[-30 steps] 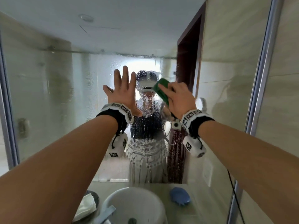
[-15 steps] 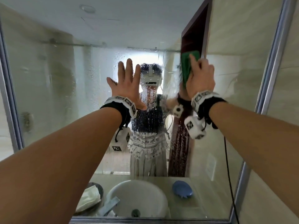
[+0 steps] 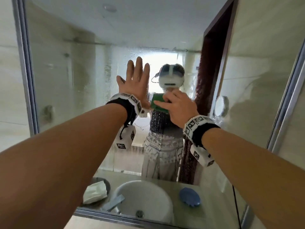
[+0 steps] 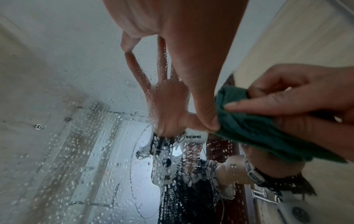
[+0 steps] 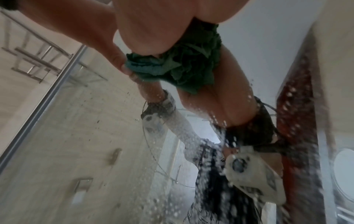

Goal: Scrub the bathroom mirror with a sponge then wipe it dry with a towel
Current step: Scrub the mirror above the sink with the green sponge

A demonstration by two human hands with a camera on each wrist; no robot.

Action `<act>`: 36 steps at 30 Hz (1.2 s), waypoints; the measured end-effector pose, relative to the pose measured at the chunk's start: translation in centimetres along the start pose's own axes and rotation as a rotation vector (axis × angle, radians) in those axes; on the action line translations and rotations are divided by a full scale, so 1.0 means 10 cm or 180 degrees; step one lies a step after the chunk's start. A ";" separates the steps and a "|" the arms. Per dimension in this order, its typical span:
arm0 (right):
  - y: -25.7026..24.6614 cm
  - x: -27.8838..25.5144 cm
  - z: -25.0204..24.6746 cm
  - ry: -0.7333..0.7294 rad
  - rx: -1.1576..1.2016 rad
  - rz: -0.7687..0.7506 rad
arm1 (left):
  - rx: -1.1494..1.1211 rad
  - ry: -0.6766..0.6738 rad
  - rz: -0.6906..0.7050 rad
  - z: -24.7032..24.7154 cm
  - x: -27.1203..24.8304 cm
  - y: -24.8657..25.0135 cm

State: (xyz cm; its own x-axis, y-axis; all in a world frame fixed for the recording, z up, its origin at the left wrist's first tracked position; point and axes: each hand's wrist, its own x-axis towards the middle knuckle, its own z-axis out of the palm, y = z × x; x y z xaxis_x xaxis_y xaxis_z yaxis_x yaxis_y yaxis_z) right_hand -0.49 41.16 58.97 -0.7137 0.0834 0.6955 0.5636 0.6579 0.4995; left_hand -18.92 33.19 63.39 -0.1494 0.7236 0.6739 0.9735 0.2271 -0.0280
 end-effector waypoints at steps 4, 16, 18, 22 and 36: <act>0.05 -0.18 -0.10 -0.0159 0.0000 -0.0166 | 0.0231 -0.0260 0.0009 -0.11 -0.02 0.01; 0.11 0.27 -0.53 0.0073 0.0179 0.2091 | 0.0683 -0.0063 0.0120 -0.40 -0.15 -0.82; 0.16 0.50 -0.59 0.0304 0.0140 0.2352 | 0.0670 -0.0121 0.0069 -0.42 -0.11 -0.96; 0.19 0.81 -0.66 0.0301 0.0214 0.2618 | 0.0619 -0.0230 -0.0093 -0.36 -0.03 -1.21; -0.53 0.52 -0.04 -0.0562 -0.0273 -0.0251 | 0.0249 -0.0266 0.0109 -0.13 -0.07 -1.38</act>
State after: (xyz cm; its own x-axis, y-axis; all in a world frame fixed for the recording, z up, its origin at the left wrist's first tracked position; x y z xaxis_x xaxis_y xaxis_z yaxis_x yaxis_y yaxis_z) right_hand -7.02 37.84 60.10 -0.8145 0.1691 0.5550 0.5312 0.6021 0.5961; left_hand -32.06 28.68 64.32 -0.1335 0.7829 0.6076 0.9622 0.2492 -0.1096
